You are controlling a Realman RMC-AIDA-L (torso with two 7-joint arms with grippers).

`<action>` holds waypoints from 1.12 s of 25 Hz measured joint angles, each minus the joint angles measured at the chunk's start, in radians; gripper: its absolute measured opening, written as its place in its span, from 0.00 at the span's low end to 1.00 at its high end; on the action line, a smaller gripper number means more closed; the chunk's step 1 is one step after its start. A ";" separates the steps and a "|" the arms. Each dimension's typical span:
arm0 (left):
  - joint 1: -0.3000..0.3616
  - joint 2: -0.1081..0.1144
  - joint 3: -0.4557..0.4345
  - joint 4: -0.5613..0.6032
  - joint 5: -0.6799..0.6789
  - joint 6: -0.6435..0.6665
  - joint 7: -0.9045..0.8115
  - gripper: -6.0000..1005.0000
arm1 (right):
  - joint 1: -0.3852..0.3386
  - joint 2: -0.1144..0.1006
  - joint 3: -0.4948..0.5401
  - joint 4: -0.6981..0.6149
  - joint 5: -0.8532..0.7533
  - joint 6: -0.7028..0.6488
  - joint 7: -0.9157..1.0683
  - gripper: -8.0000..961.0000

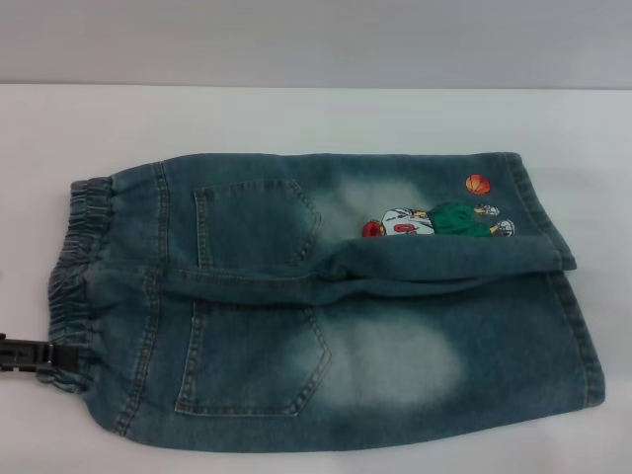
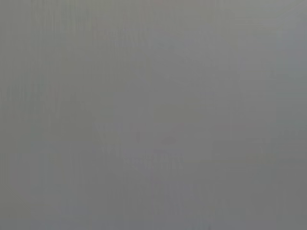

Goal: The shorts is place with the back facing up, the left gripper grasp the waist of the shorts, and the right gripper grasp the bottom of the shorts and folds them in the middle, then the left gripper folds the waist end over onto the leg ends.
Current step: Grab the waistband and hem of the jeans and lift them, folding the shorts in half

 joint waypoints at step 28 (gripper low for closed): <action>-0.021 -0.002 0.000 0.023 0.052 0.004 -0.043 0.81 | 0.016 -0.007 0.002 0.003 0.000 0.025 0.000 0.56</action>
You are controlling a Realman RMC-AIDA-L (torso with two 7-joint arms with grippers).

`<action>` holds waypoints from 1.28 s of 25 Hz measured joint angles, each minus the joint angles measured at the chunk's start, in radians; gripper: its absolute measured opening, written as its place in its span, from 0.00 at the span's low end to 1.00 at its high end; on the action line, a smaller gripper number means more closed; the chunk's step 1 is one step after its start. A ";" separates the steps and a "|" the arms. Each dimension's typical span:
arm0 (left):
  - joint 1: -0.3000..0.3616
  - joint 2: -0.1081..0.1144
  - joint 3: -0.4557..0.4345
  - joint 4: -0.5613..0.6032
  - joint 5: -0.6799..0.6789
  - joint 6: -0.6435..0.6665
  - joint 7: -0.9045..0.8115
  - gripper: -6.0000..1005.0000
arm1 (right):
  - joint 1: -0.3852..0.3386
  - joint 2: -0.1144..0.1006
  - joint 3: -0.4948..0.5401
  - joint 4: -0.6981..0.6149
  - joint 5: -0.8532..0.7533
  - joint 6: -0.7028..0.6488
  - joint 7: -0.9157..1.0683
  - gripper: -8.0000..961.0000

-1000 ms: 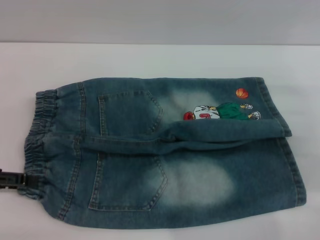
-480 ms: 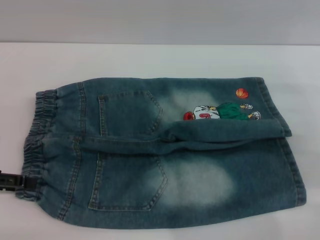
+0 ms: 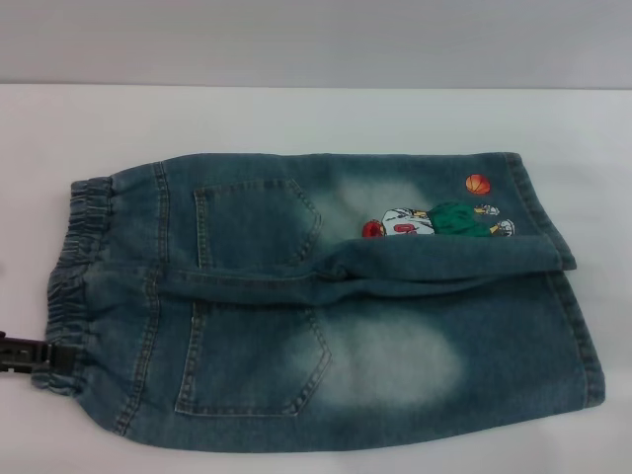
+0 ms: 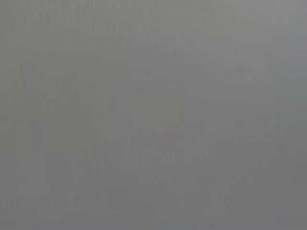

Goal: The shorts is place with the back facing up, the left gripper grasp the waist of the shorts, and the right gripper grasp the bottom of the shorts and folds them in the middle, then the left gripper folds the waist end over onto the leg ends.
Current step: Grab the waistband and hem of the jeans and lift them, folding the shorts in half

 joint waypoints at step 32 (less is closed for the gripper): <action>-0.004 -0.037 0.001 0.043 0.000 0.001 0.029 0.25 | -0.006 -0.006 0.016 0.000 0.000 0.002 0.000 0.56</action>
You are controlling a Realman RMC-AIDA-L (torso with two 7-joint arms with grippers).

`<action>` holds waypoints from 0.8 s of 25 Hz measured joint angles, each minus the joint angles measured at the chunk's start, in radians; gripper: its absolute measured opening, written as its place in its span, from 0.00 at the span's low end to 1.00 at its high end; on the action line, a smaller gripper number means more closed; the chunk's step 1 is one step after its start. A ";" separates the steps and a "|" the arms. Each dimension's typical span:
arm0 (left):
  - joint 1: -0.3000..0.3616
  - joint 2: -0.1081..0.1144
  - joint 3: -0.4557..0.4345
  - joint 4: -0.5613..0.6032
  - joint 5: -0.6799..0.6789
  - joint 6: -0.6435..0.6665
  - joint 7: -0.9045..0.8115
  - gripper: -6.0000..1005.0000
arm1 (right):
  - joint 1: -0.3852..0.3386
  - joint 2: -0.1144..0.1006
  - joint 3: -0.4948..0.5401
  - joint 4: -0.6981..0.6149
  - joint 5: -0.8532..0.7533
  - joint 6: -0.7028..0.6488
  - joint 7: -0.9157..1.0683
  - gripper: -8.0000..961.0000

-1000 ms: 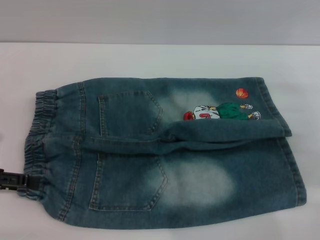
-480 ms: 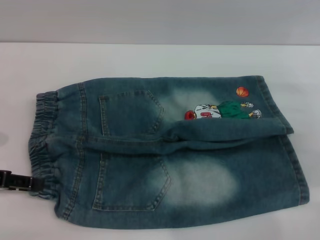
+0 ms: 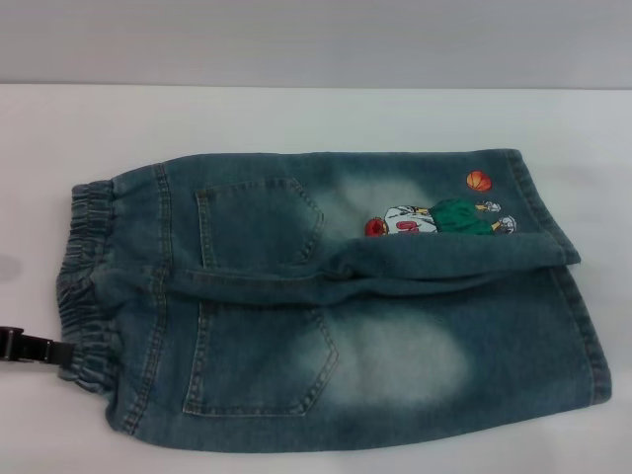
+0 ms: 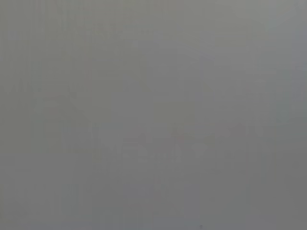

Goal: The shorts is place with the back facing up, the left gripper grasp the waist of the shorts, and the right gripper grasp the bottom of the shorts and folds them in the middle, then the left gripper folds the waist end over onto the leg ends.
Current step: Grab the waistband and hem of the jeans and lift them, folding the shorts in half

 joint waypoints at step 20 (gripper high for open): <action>-0.005 0.000 -0.009 0.002 0.000 -0.001 0.000 0.03 | -0.002 -0.002 0.010 0.000 -0.001 0.001 0.000 0.56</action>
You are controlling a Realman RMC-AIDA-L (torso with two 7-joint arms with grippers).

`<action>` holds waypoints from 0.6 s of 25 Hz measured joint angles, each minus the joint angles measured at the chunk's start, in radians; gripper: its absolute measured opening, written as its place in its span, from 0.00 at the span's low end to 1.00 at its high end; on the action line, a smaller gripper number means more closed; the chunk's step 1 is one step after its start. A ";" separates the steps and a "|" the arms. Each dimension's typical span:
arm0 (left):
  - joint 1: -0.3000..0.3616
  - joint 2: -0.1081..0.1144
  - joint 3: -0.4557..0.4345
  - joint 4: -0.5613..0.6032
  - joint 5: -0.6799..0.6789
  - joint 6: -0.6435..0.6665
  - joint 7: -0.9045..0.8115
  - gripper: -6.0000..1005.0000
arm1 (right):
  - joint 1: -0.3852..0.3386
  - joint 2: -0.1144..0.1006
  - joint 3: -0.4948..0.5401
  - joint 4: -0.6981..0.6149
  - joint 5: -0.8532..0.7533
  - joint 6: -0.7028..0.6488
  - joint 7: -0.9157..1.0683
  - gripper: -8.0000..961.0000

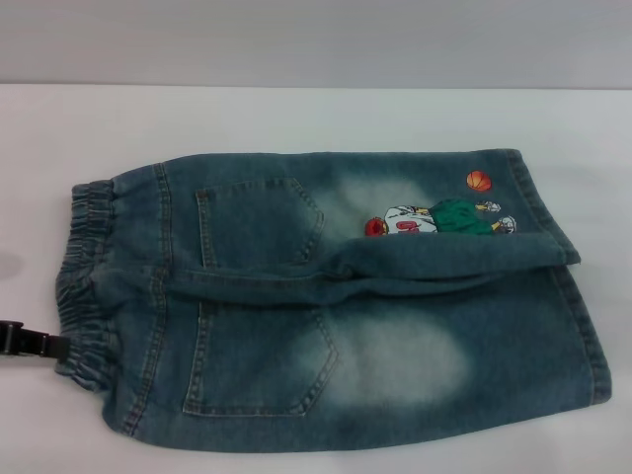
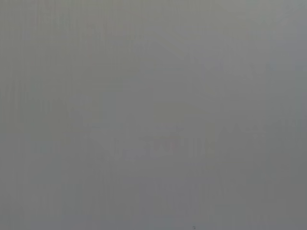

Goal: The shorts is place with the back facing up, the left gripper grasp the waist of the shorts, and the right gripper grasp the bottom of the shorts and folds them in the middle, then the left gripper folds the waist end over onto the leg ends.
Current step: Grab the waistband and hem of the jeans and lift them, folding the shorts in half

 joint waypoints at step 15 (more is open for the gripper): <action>0.004 0.004 -0.003 0.009 -0.002 -0.030 -0.008 0.03 | 0.000 0.000 0.000 0.000 -0.002 0.000 0.000 0.56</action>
